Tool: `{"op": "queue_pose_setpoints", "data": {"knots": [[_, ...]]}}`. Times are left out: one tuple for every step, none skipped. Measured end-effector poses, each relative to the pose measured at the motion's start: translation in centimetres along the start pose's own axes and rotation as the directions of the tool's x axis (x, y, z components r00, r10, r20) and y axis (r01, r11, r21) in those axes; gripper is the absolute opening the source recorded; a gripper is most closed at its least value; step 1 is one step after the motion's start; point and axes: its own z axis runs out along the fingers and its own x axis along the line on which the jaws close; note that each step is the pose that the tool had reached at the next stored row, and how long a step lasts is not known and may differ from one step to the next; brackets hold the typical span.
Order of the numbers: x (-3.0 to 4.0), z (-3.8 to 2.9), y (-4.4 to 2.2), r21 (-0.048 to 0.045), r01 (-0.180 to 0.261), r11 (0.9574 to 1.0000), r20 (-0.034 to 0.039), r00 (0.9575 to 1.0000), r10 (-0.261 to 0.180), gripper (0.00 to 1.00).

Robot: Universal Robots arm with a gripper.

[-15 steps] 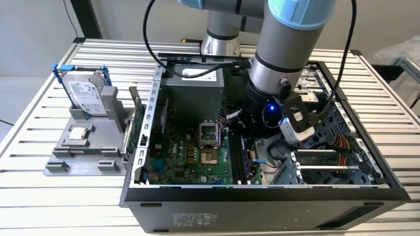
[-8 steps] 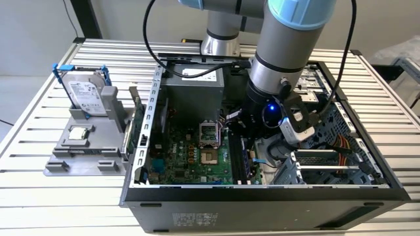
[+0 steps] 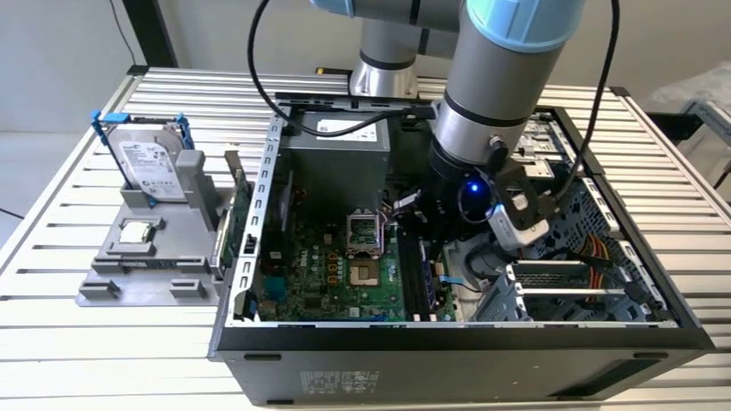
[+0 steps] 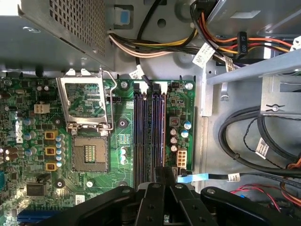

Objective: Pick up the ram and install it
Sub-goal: 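Press down the ram until it locks into place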

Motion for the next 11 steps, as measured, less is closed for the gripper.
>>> {"op": "queue_pose_setpoints", "data": {"knots": [[0.01, 0.0, 0.0, 0.0001, 0.007, 1.0, -0.0009, 1.0, -0.007, 0.0], [0.01, 0.0, 0.0, 0.0002, 0.017, 0.9999, -0.001, 0.9999, -0.017, 0.0], [0.0, 0.0, 0.0, 0.0004, 0.027, 0.9996, -0.0007, 0.9996, -0.027, 0.0], [0.0, 0.0, 0.0, 0.0005, 0.037, 0.9993, -0.0005, 0.9993, -0.037, 0.0], [0.0, 0.0, 0.0, 0.0006, 0.045, 0.999, -0.0001, 0.999, -0.045, 0.0], [-0.01, 0.0, 0.0, 0.0007, 0.053, 0.9986, 0.0002, 0.9986, -0.053, 0.0], [-0.01, 0.0, 0.0, 0.0008, 0.06, 0.9982, 0.0005, 0.9982, -0.06, 0.0], [-0.01, 0.0, 0.0, 0.0009, 0.069, 0.9976, 0.0009, 0.9976, -0.069, 0.0], [-0.01, 0.0, 0.0, 0.0011, 0.077, 0.997, 0.0006, 0.997, -0.077, 0.0], [-0.01, 0.0, 0.0, 0.0011, 0.081, 0.9967, 0.0004, 0.9967, -0.081, 0.0], [0.0, 0.0, 0.0, 0.0012, 0.088, 0.9961, 0.0006, 0.9961, -0.088, 0.0]]}}
